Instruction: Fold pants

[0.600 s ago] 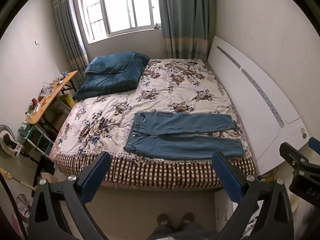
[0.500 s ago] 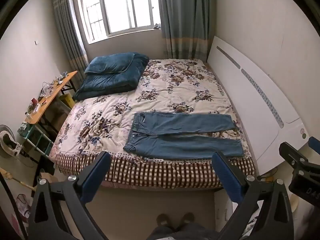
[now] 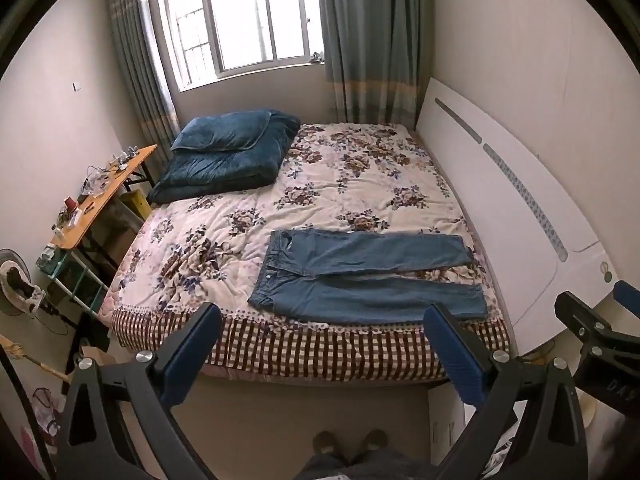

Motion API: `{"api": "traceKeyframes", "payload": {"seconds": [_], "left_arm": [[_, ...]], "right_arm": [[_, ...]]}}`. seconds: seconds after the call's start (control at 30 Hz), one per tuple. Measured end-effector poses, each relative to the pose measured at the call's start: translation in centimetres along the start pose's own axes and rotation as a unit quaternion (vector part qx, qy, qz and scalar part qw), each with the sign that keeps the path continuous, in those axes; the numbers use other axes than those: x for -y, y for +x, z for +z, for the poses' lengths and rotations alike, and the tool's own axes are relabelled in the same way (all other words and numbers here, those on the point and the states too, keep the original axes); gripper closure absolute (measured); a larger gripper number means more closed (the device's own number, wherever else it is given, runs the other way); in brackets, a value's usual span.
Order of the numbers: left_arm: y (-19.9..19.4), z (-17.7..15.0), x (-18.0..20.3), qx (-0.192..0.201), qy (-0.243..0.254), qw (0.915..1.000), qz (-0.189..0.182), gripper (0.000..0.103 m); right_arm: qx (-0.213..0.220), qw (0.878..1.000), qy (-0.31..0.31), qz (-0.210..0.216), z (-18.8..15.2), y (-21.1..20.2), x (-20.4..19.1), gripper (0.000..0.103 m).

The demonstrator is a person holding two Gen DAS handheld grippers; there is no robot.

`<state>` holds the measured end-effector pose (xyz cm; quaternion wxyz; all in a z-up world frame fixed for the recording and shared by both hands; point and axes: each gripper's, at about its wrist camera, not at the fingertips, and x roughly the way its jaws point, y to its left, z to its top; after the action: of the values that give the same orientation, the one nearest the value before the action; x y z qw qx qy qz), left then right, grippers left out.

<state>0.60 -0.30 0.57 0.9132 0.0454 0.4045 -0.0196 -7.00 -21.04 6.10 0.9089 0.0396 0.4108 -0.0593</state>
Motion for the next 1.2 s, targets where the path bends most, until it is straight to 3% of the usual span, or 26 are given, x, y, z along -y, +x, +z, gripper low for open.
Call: {"api": "traceKeyframes", "payload": {"seconds": [1.2], "left_arm": [[0.2,1.5,1.1,0.004,0.004,1.0,0.002,0.0]], "right_arm": [[-0.005,1.0,0.01,0.013,0.1,-0.2,0.0,0.0]]}}
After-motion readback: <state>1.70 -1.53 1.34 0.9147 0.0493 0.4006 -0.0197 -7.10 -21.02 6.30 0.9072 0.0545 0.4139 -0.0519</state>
